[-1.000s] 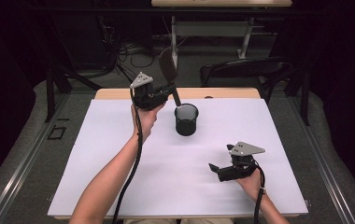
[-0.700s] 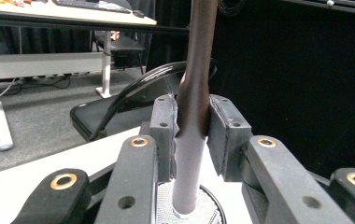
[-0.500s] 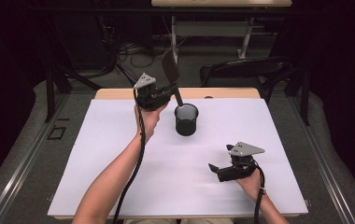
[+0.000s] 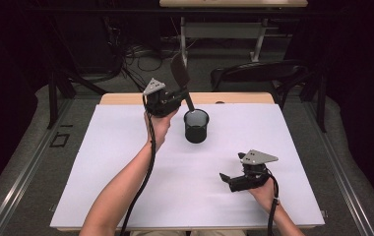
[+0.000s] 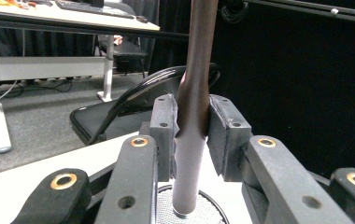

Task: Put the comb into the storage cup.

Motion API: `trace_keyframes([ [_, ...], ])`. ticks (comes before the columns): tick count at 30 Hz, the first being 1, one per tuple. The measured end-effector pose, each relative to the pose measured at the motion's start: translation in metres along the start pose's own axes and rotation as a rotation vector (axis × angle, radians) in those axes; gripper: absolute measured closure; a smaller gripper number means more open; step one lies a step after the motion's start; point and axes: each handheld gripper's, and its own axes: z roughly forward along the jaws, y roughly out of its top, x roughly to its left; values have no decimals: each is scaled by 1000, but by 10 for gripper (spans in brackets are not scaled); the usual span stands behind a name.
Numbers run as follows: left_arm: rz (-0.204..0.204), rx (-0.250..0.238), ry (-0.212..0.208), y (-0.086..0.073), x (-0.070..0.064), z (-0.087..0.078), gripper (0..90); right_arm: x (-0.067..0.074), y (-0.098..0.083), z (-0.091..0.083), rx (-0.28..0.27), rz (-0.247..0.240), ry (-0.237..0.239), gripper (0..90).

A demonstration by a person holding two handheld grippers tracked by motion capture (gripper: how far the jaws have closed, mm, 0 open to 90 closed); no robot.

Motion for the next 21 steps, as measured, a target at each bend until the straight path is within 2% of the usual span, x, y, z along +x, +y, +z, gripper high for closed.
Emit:
trace_keyframes([
  [8, -27, 16, -1, -12, 3, 6, 727, 0, 0, -1, 0, 0, 1, 1],
  [16, -21, 34, -1, -18, 2, 9, 727, 0, -1, 0, 1, -3, -2, 3],
  [21, -27, 19, 4, -20, 3, 10, 727, 0, 0, 0, 1, -5, 0, 3],
])
